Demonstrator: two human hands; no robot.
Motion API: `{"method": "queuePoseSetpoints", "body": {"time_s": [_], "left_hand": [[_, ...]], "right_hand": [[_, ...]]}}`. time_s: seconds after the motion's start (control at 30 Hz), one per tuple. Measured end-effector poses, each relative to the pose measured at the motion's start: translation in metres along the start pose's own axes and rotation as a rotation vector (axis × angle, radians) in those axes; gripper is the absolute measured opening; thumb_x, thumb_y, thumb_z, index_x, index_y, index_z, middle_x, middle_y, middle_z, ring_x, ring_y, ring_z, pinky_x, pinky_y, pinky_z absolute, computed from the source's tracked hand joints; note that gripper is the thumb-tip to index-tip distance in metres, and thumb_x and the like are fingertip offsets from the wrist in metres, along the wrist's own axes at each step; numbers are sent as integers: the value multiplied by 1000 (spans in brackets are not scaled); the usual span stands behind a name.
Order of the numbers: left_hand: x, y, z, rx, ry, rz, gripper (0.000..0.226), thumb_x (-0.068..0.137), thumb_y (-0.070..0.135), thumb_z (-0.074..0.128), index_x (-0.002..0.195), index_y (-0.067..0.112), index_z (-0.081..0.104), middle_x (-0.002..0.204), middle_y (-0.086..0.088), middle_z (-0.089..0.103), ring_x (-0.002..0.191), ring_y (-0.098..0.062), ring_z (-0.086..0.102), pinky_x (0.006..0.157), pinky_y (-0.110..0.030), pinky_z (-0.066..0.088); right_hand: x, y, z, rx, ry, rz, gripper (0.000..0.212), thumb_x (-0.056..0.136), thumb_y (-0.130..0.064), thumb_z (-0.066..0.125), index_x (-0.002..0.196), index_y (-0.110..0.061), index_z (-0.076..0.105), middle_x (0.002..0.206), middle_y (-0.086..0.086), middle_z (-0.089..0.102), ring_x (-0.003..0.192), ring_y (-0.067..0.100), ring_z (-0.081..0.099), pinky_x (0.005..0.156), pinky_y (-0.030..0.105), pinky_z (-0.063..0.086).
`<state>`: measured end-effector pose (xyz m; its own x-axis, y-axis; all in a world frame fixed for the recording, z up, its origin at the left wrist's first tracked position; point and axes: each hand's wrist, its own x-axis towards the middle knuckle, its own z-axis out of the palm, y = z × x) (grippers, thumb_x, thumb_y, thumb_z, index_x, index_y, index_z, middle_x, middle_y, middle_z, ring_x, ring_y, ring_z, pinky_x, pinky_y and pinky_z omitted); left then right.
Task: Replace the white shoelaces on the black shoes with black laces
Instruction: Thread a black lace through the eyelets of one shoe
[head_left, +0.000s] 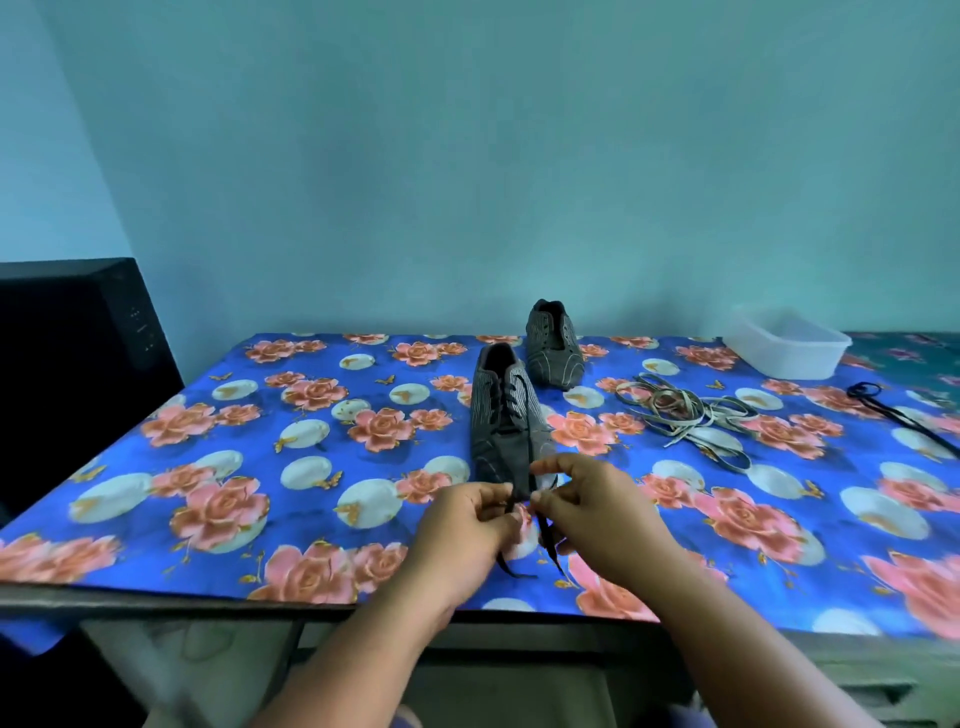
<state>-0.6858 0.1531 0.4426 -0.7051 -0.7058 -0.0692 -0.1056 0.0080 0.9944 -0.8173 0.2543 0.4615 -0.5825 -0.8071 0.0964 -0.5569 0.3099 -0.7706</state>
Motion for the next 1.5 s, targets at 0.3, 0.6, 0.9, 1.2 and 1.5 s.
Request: {"method": "queuePoseSetpoints", "body": {"time_s": [0.3,0.6,0.9,1.2,1.5], "left_hand": [[0,7,-26,486,-45,96,42,70,55,53,82,22,75,76,-3,75,82,-29,72,74,-51,59],[42,11,-27,370,102,37,16,101,40,60,102,26,67,50,12,60,48,-23,65,58,-35,58],[61,3,-30,180,24,-1,9,97,26,69,105,23,69,79,-1,77,56,-21,70,54,-39,58],[117,-8,-92,199,205,67,14,94,16,72,102,27,71,91,7,77,69,-10,71,61,-28,54],[159,0,-158,152,347,63,27,97,7,65,119,22,65,92,-3,74,61,-12,65,52,-21,50]], "right_hand": [[0,0,-17,-248,75,0,15,93,-24,56,95,-33,69,82,-9,72,67,11,69,69,35,57],[40,19,0,-66,22,97,55,95,-53,61,142,-25,50,138,-3,59,122,19,58,100,39,48],[59,12,10,90,9,13,21,91,-32,74,106,-42,63,100,-18,70,90,1,69,82,27,54],[138,-17,69,112,-36,-26,35,91,-27,74,124,-22,66,109,-7,73,104,9,67,96,36,53],[213,-56,137,150,-40,-92,38,94,-30,69,129,-17,63,117,-2,72,106,17,68,92,35,54]]}}
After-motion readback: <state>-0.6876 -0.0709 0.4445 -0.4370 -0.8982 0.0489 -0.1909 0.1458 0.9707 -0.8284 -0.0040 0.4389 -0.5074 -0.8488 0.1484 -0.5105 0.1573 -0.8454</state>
